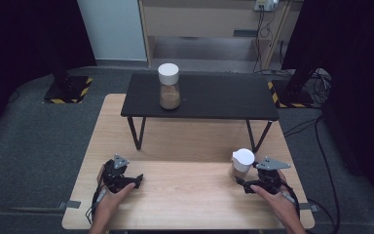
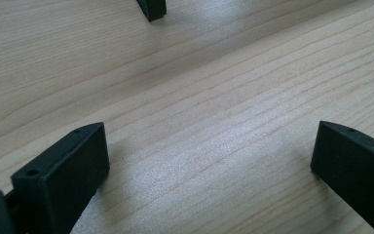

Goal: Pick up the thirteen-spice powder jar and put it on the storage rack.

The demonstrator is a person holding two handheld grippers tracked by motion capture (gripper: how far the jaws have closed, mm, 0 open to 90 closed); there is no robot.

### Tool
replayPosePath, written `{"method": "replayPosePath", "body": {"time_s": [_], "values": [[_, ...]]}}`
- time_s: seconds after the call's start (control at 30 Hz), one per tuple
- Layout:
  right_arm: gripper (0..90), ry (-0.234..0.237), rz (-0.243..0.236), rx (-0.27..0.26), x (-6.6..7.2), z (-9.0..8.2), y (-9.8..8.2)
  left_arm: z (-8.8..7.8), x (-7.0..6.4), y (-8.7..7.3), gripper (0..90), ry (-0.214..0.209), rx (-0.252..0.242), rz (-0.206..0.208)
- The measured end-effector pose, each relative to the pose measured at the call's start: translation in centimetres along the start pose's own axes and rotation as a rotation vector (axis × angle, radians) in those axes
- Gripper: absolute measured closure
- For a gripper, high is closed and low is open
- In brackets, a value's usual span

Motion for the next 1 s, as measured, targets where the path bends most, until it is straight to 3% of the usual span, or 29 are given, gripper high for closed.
{"method": "replayPosePath", "body": {"time_s": [1.0], "values": [[17.0,0.02,0.002,-0.073,-0.2,0.6,1.2,0.0,0.0,0.0,0.0,0.0,0.0,0.0]]}}
Point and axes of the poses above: each handheld gripper's, and its own axes: z roughly forward along the jaws, y roughly out of its top, x roughly to its left, the point moved 5 cm from there along z, roughly forward along the jaws, and after that the axes turned 6 degrees about x, right-handed, at the moved point
